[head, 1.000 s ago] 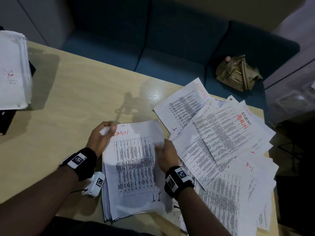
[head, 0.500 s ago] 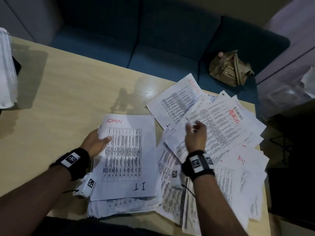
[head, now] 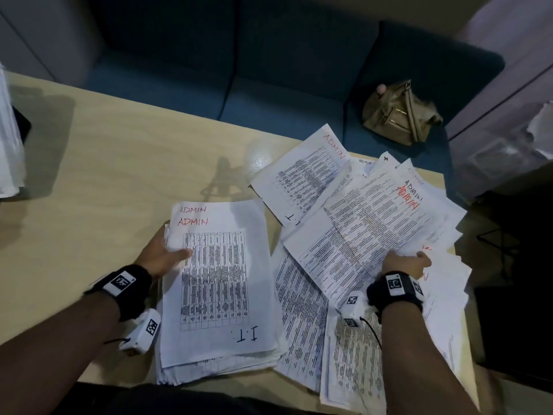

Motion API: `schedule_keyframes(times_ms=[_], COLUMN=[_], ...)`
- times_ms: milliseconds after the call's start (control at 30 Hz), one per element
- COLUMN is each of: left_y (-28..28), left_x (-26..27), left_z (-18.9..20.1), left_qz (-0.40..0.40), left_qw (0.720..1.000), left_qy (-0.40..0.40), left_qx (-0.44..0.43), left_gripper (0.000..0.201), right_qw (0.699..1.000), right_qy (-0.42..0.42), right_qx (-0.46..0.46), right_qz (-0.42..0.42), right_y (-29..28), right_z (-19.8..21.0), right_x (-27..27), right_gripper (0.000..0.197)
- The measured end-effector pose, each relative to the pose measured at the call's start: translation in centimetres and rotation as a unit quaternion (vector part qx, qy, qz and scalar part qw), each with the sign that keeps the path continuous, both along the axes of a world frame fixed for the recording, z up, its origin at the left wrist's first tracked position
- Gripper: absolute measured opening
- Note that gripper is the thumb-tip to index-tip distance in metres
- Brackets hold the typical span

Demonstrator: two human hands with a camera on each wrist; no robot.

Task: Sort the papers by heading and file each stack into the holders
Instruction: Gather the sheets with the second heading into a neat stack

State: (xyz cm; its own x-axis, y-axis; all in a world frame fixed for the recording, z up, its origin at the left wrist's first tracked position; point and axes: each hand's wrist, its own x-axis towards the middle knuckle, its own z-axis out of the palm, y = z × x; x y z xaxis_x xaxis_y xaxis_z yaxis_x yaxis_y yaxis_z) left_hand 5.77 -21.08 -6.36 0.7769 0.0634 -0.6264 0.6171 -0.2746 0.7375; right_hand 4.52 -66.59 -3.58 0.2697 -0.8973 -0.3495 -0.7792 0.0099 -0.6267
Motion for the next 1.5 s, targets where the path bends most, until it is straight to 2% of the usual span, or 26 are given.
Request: schedule_keyframes(times_ms=[67, 167, 300, 367, 433, 500, 567, 600, 667, 767, 867, 933, 1033, 1100, 1167, 1200, 1233, 1267, 1367, 1433, 1500], left_y=[-0.1, -0.5, -0.7, -1.0, -1.3, -1.6, -1.7, -1.7, -1.9, -1.9, -1.5, -1.7, -2.5, -2.8, -2.8, -2.6, -2.5, -2.5, -2.6, -2.5, -2.4], left_x=[0.1, 0.2, 0.4, 1.0, 1.5, 1.6, 1.3, 1.1, 1.0, 1.0, 1.7, 2.2, 2.6, 2.9, 3.2, 3.2, 3.2, 3.0, 2.5, 2.6, 2.7], left_z=[0.1, 0.3, 0.8, 1.1, 1.3, 1.3, 1.4, 1.5, 1.7, 2.0, 1.8, 2.1, 2.8, 2.9, 2.5, 2.0, 1.9, 1.9, 2.1, 1.5, 1.1], left_qz=[-0.015, -0.040, -0.006, -0.016, -0.061, -0.104, -0.114, -0.107, -0.096, -0.092, -0.039, -0.028, -0.042, -0.069, -0.081, -0.060, -0.039, -0.015, 0.000, -0.009, -0.028], left_qw=[1.000, 0.999, 0.998, 0.998, 0.996, 0.993, 0.991, 0.991, 0.991, 0.992, 0.995, 0.995, 0.994, 0.993, 0.992, 0.993, 0.993, 0.993, 0.991, 0.992, 0.993], left_qy=[-0.008, -0.022, -0.045, -0.057, -0.056, -0.053, -0.051, -0.054, -0.062, -0.076, -0.075, -0.084, -0.097, -0.090, -0.086, -0.080, -0.076, -0.066, -0.075, -0.090, -0.103], left_qx=[0.014, 0.020, -0.033, -0.034, -0.024, -0.031, -0.053, -0.059, -0.070, -0.040, -0.045, -0.039, -0.035, -0.026, -0.042, -0.066, -0.085, -0.100, -0.112, -0.085, -0.057], left_gripper=[0.078, 0.068, 0.061, 0.067, 0.070, 0.073, 0.083, 0.088, 0.092, 0.082, 0.084, 0.084, 0.086, 0.076, 0.060, 0.047, 0.033, 0.027, 0.029, 0.046, 0.064], right_qw=[1.000, 0.994, 0.988, 0.989, 0.992, 0.994, 0.988, 0.985, 0.984, 0.972, 0.951, 0.947, 0.944, 0.933, 0.919, 0.910, 0.898, 0.886, 0.851, 0.842, 0.857], right_qy=[0.006, 0.037, 0.067, 0.061, 0.039, 0.022, 0.049, 0.052, 0.010, -0.105, -0.187, -0.195, -0.164, -0.142, -0.115, -0.096, -0.065, -0.041, 0.046, 0.059, 0.031], right_qx=[0.004, 0.013, 0.012, 0.007, -0.004, 0.000, 0.011, 0.011, -0.015, -0.080, -0.105, -0.087, -0.023, 0.028, 0.104, 0.129, 0.132, 0.133, 0.145, 0.093, 0.054], right_qz=[0.025, 0.102, 0.138, 0.132, 0.117, 0.110, 0.143, 0.161, 0.179, 0.196, 0.223, 0.239, 0.287, 0.329, 0.362, 0.383, 0.414, 0.442, 0.503, 0.527, 0.512], right_y=[-0.5, -0.9, -0.7, -0.4, 0.1, 0.4, 1.0, 1.2, 1.5, 1.5, 1.8, 2.9, 6.4, 9.2, 12.2, 13.6, 14.6, 15.5, 17.4, 18.2, 18.5], right_z=[0.5, 0.5, 0.7, 0.8, 1.1, 1.0, 1.0, 1.1, 2.3, 6.0, 8.2, 7.9, 5.7, 4.1, 2.8, 2.3, 1.7, 1.0, -0.5, -0.9, -0.5], right_x=[-1.0, -2.4, -3.3, -3.4, -3.4, -3.4, -3.3, -3.1, -2.6, -1.7, -1.1, -1.0, -1.7, -2.4, -3.2, -3.5, -3.7, -3.9, -4.1, -4.2, -3.8], right_gripper=[0.053, 0.046, 0.041, 0.040, 0.036, 0.046, 0.051, 0.047, 0.035, 0.022, 0.018, 0.020, 0.036, 0.042, 0.028, 0.020, 0.020, 0.024, 0.041, 0.064, 0.082])
